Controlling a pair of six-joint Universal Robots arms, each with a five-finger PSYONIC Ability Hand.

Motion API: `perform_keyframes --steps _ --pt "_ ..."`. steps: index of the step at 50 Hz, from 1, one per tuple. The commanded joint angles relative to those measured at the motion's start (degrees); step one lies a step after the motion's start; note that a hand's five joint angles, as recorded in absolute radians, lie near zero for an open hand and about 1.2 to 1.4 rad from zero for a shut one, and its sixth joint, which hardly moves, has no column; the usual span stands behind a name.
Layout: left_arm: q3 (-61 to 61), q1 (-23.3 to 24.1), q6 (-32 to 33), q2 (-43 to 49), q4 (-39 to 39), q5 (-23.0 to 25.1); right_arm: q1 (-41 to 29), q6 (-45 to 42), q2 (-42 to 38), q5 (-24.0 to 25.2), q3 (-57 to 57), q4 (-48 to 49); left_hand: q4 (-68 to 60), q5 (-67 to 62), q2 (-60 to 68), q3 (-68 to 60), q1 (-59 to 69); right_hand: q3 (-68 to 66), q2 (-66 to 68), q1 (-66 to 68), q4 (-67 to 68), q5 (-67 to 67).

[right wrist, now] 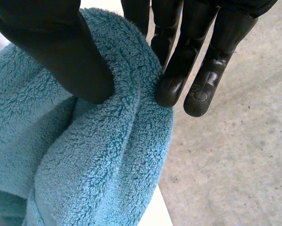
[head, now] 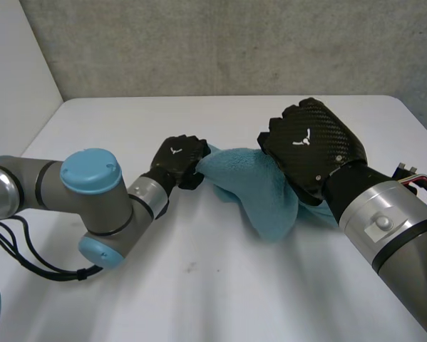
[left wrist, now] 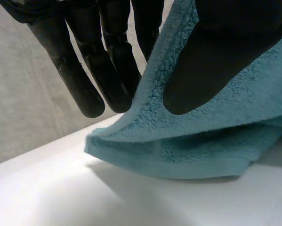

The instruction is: Fold the laundry

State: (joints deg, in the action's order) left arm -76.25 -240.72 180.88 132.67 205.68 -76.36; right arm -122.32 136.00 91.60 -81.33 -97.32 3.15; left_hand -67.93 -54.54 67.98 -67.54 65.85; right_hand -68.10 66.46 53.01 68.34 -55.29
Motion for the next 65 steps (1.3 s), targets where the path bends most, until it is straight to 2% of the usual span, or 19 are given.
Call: perform_keyframes --steps 1,4,7,11,13,16,17,23,25,28,30,32,36,43,46,47,51,59,65 --pt "-0.5 -0.7 0.7 -0.9 1.3 -7.8 3.9 -0.8 -6.0 0.6 -0.8 0.6 -12.1 -15.5 12.0 -12.5 14.1 -11.9 13.5 27.0 11.7 -14.7" --pt "-0.4 -1.9 0.8 -2.9 1.5 -9.5 5.2 -1.2 -11.2 0.3 1.5 0.6 -12.1 -15.5 12.0 -12.5 14.1 -11.9 13.5 27.0 11.7 -14.7" --pt "1.7 -4.2 1.2 -4.3 1.7 -9.4 5.0 -0.9 -18.1 -0.5 10.0 1.2 -12.1 -15.5 12.0 -12.5 14.1 -11.9 13.5 27.0 11.7 -14.7" --pt "9.8 -4.5 5.2 -5.1 1.7 -9.2 5.0 0.1 -25.2 -2.2 24.8 4.2 -12.1 -15.5 12.0 -12.5 14.1 -11.9 13.5 27.0 11.7 -14.7" --pt "13.6 -4.5 7.4 -5.7 1.8 -9.4 4.9 1.4 -27.9 -5.4 33.9 9.5 -12.1 -15.5 12.0 -12.5 14.1 -11.9 13.5 27.0 11.7 -14.7" --pt "20.1 -4.4 11.1 -7.5 2.1 -9.9 4.9 2.8 -28.5 -9.2 40.3 17.4 -12.1 -15.5 12.0 -12.5 14.1 -11.9 13.5 27.0 11.7 -14.7" --pt "21.3 -4.5 11.6 -8.1 2.5 -10.0 5.0 3.6 -28.5 -10.8 41.7 23.4 -12.1 -15.5 12.0 -12.5 14.1 -11.9 13.5 27.0 11.7 -14.7" --pt "22.0 -4.5 13.2 -13.7 10.6 -13.2 4.9 5.2 -23.1 -10.9 34.8 41.3 -12.1 -15.5 12.0 -12.5 14.1 -11.9 13.5 27.0 11.7 -14.7" --pt "15.1 -4.7 13.4 -18.5 15.9 -14.2 4.9 5.3 -19.6 -8.9 27.8 42.7 -12.1 -15.5 12.0 -12.5 14.1 -11.9 13.5 27.0 11.7 -14.7" --pt "11.3 -4.8 13.4 -19.9 16.0 -14.2 4.8 5.2 -18.3 -6.9 23.3 42.8 -12.1 -15.5 12.0 -12.5 14.1 -11.9 13.5 27.0 11.7 -14.7" --pt "3.5 -5.0 13.4 -21.4 14.7 -13.5 4.8 5.0 -17.6 -4.8 18.6 42.8 -12.1 -15.5 12.0 -12.5 14.1 -11.9 13.5 27.0 11.7 -14.7" --pt "-0.5 -5.1 13.4 -21.7 13.4 -13.4 5.1 4.5 -17.4 -2.5 7.9 41.2 -12.1 -15.5 12.0 -12.5 14.1 -11.9 13.5 27.0 11.7 -14.7" --pt "-11.0 -5.5 13.5 -21.8 9.9 -13.4 5.6 4.5 -18.0 -2.5 -0.6 37.2 -12.1 -15.5 12.0 -12.5 14.1 -11.9 13.5 27.0 11.7 -14.7" --pt "-26.4 -5.8 13.4 -21.7 5.4 -13.2 5.7 3.8 -20.8 -2.6 -8.5 28.8 -12.1 -15.5 12.0 -12.5 14.1 -11.9 13.5 27.0 11.7 -14.7" --pt "-29.8 -5.2 13.4 -21.8 4.4 -13.2 5.5 2.0 -20.8 -3.1 -10.9 19.3 -12.1 -15.5 12.0 -12.5 14.1 -10.3 11.9 25.4 10.1 -13.1" --pt "-30.5 -5.1 13.4 -22.0 4.2 -13.2 5.4 1.9 -20.1 -3.3 -10.9 16.8 -12.1 -15.5 12.0 -12.5 14.1 -6.4 8.1 21.5 6.2 -9.3" --pt "-32.1 -4.8 13.4 -23.4 3.1 -13.2 5.2 3.0 -11.8 -4.3 -9.1 2.5 -12.1 -15.5 12.0 -12.5 14.1 32.5 -30.9 -17.4 -32.7 29.7" --pt "-35.6 -4.3 13.4 -29.6 -0.7 -13.2 6.0 10.5 -5.5 -2.0 0.2 -5.1 -12.1 -15.5 12.0 -12.5 14.1 58.1 -56.5 -43.0 -58.3 55.3" --pt "-38.0 -2.7 13.5 -32.9 -1.9 -13.2 8.8 10.5 -6.7 4.7 9.2 -9.5 -12.1 -15.5 12.0 -12.5 14.1 58.1 -56.5 -43.0 -58.3 55.3"
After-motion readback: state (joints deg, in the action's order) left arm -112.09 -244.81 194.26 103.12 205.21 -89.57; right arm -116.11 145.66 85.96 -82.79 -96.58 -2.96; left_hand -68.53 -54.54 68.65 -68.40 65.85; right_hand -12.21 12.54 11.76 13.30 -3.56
